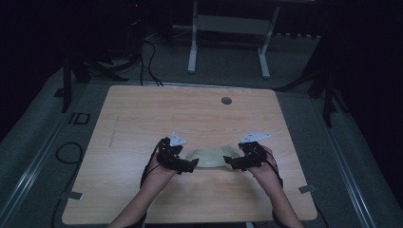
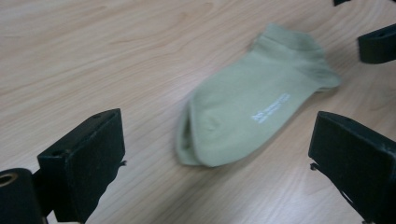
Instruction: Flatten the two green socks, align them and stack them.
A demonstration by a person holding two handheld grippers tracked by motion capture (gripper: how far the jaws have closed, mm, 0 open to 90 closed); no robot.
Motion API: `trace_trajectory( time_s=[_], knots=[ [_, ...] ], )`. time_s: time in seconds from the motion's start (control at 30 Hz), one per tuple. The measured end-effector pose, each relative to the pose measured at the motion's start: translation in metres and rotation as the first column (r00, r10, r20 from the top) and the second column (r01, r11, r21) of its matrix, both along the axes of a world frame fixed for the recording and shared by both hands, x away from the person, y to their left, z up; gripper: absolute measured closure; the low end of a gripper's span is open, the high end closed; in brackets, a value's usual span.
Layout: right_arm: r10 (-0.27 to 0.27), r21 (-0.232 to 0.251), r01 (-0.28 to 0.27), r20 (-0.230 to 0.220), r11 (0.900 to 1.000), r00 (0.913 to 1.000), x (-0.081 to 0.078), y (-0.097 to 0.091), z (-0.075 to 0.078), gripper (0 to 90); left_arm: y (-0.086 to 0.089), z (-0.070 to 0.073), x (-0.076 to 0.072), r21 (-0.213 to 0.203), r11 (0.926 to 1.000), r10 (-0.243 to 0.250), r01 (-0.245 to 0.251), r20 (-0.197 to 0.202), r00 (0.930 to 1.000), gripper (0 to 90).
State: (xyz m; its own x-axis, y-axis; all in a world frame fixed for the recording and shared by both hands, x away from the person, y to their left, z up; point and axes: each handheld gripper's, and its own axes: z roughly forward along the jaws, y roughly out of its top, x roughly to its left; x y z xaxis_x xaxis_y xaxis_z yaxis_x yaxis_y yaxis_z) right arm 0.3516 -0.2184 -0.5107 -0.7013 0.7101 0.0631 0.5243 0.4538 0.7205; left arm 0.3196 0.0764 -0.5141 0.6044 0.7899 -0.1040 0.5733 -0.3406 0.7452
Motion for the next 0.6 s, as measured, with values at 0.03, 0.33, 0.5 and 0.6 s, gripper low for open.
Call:
trace_trajectory(
  time_s=[0.03,0.33,0.5,0.6],
  knots=[
    [-0.003,-0.006,0.003,0.006,1.0000,1.0000,0.000,-0.002,-0.001,14.0,0.002,0.000,-0.001,-0.002,1.0000,0.008,-0.008,0.000,1.0000,3.8],
    [-0.016,-0.016,0.016,0.016,0.9997,0.9997,-0.009,-0.015,-0.006,14.0,0.010,-0.005,-0.012,0.017,0.9998,-0.005,0.005,-0.009,0.9999,3.8],
    [-0.026,-0.023,0.027,0.014,0.9994,0.9996,-0.014,-0.027,-0.009,14.0,0.017,-0.007,-0.016,0.011,0.9999,0.005,-0.005,-0.014,0.9999,3.8],
    [-0.039,-0.025,0.039,0.015,0.9989,0.9992,-0.017,-0.034,-0.011,13.9,0.021,-0.009,-0.020,0.009,0.9998,0.015,-0.015,-0.007,0.9999,3.8]
  ],
)
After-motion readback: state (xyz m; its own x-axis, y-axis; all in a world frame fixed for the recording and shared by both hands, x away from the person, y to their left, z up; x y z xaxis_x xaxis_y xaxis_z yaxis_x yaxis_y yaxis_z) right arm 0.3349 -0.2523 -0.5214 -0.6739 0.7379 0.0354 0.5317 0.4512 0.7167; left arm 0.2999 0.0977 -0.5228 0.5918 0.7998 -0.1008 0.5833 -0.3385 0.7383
